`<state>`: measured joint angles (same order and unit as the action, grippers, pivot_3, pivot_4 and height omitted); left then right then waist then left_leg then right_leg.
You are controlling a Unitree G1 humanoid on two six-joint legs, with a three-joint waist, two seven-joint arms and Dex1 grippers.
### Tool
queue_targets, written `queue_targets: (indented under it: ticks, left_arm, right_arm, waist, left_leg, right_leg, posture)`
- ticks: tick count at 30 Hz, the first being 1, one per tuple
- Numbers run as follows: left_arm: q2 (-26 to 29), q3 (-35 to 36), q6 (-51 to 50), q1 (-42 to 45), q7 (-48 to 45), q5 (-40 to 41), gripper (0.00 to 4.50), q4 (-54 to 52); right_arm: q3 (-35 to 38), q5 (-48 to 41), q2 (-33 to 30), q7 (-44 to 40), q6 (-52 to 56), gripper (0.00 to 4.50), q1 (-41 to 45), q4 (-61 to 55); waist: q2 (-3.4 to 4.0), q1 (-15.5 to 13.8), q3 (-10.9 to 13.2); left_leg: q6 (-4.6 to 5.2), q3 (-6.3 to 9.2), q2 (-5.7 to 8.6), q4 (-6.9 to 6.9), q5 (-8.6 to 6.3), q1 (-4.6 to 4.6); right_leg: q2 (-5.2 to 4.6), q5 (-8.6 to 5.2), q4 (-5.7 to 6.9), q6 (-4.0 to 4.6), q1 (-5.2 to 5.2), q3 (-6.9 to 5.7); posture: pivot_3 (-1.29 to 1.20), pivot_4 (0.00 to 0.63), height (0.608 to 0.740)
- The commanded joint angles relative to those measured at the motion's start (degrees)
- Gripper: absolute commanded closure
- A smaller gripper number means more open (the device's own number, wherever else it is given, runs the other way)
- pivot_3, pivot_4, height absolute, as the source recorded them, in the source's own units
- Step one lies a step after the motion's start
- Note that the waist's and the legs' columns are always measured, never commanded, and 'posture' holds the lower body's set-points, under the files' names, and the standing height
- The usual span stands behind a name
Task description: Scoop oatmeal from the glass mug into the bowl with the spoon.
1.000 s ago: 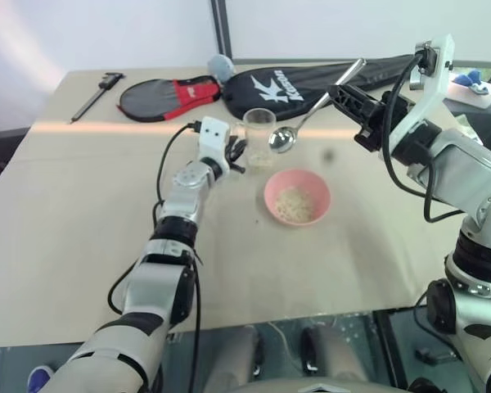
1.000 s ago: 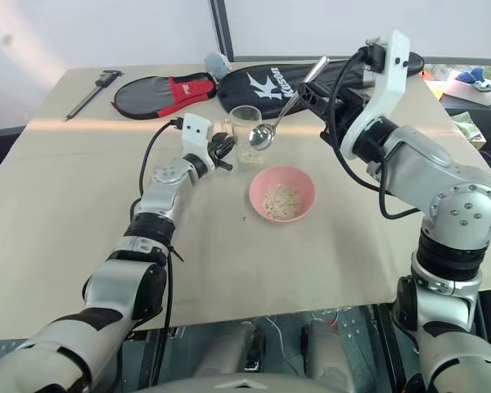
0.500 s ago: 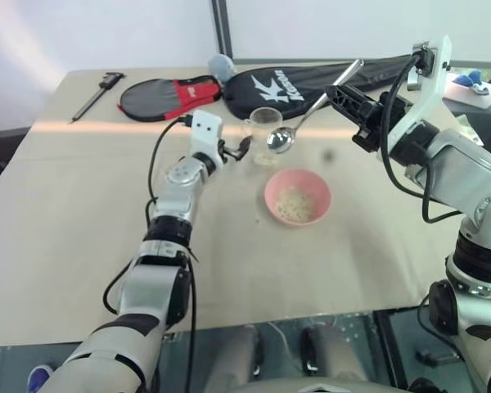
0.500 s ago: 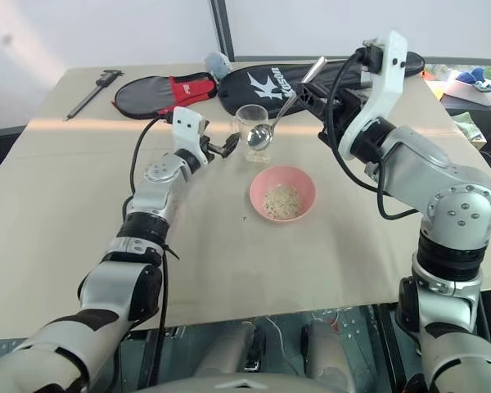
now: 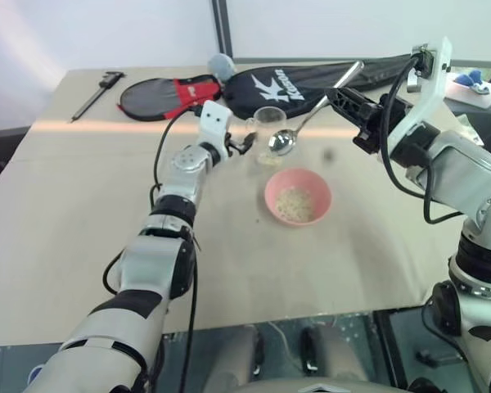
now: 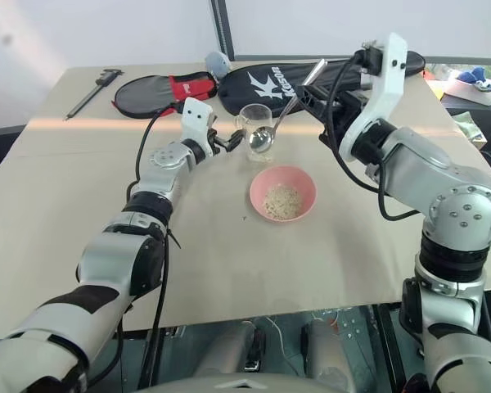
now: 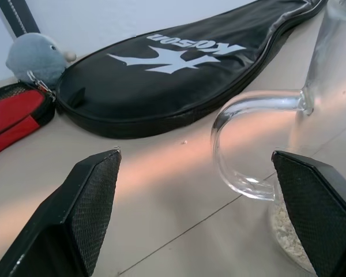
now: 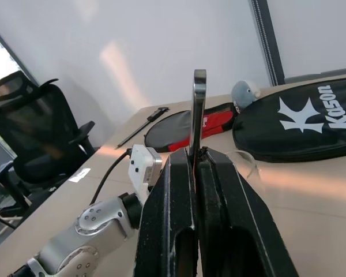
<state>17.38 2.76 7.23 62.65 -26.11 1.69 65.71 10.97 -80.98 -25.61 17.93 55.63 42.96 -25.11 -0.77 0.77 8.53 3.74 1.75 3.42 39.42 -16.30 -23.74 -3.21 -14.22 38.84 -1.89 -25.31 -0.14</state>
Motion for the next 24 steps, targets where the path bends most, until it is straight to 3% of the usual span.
queue_targets:
  ticks: [1, 9, 12, 16, 20, 24]
  left_arm:
    - [0.5, 0.5, 1.9, 2.8, 0.3, -0.6, 0.1, 1.2]
    - [-0.3, 0.3, 2.4, 7.0, 2.1, -2.7, 0.1, 7.1]
    - [-0.9, 0.7, 2.0, 7.9, 3.4, -3.0, 0.92, 8.2]
    - [-1.6, 0.8, 2.1, 8.1, 4.2, -3.3, 2.85, 8.7]
    - [-1.9, 1.2, 2.3, 7.9, 4.4, -3.0, 4.44, 8.7]
    - [-1.7, 2.0, 2.4, 7.4, 4.9, -2.8, 4.44, 8.2]
  right_arm:
    - [0.6, -1.4, -0.7, 0.5, -1.8, 4.5, -0.1, -2.7]
    - [0.3, -1.0, -0.6, 1.4, -3.0, 4.5, -0.4, -3.5]
    - [0.3, -1.0, -0.5, 2.2, -3.5, 4.5, -1.0, -4.2]
    - [0.5, -1.6, -1.0, 3.4, -4.1, 4.5, -1.7, -5.2]
    - [0.7, -2.4, -1.6, 4.5, -4.5, 4.5, -2.3, -6.0]
    - [0.4, -3.0, -2.2, 5.1, -5.0, 4.5, -2.7, -6.2]
  waist:
    - [0.0, 0.0, 0.0]
    - [0.0, 0.0, 0.0]
    - [0.0, 0.0, 0.0]
    - [0.0, 0.0, 0.0]
    - [-0.02, 0.0, 0.0]
    - [-0.04, 0.2, 0.0]
  left_leg:
    - [0.0, 0.0, 0.01, 0.01, 0.0, -0.05]
    - [0.0, -0.03, 0.04, 0.01, 0.01, -0.09]
    - [0.0, -0.04, 0.04, 0.01, 0.01, -0.09]
    - [0.0, -0.05, 0.04, 0.01, 0.01, -0.09]
    - [0.0, -0.05, 0.04, 0.01, 0.01, -0.09]
    - [0.01, -0.14, 0.04, 0.04, 0.01, -0.03]
  right_leg:
    - [0.0, 0.0, 0.02, 0.0, -0.06, 0.01]
    - [-0.01, 0.0, 0.02, 0.0, -0.1, 0.02]
    - [-0.01, 0.0, 0.02, 0.0, -0.11, 0.02]
    - [-0.01, 0.0, 0.03, 0.0, -0.12, 0.04]
    - [-0.01, 0.0, 0.02, 0.0, -0.12, 0.04]
    - [-0.01, 0.0, 0.06, 0.0, -0.12, 0.13]
  posture:
    - [0.0, 0.15, 0.74]
    - [0.0, 0.15, 0.74]
    - [0.0, 0.15, 0.74]
    - [0.0, 0.15, 0.74]
    - [0.0, 0.15, 0.74]
    - [0.0, 0.15, 0.74]
